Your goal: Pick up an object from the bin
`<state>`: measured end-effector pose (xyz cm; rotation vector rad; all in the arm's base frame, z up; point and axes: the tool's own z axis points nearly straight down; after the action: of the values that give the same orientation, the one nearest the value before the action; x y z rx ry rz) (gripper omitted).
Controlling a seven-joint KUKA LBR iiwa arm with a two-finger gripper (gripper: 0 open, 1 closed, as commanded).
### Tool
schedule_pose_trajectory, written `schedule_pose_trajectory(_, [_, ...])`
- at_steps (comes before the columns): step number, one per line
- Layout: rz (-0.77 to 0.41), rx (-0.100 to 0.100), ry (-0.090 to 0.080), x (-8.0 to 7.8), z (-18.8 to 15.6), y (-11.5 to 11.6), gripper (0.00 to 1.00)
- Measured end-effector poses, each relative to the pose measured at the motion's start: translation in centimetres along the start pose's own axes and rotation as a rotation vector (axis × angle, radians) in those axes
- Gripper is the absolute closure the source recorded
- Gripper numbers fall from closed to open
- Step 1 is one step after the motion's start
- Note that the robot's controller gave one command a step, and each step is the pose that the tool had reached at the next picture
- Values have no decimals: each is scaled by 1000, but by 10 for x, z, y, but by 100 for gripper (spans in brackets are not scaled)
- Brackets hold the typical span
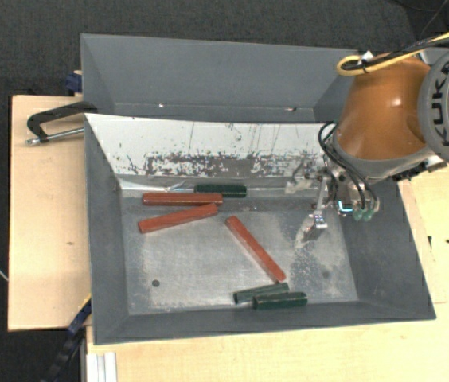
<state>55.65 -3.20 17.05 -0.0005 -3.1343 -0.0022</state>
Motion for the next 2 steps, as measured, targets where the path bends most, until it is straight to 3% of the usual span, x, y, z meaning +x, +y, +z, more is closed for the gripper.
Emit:
schedule_pose_trajectory(1, [-1, 1, -9, -2, -5, 0, 0])
schedule_pose_trajectory(2, [26, 0, -13, 23, 59, 35, 0])
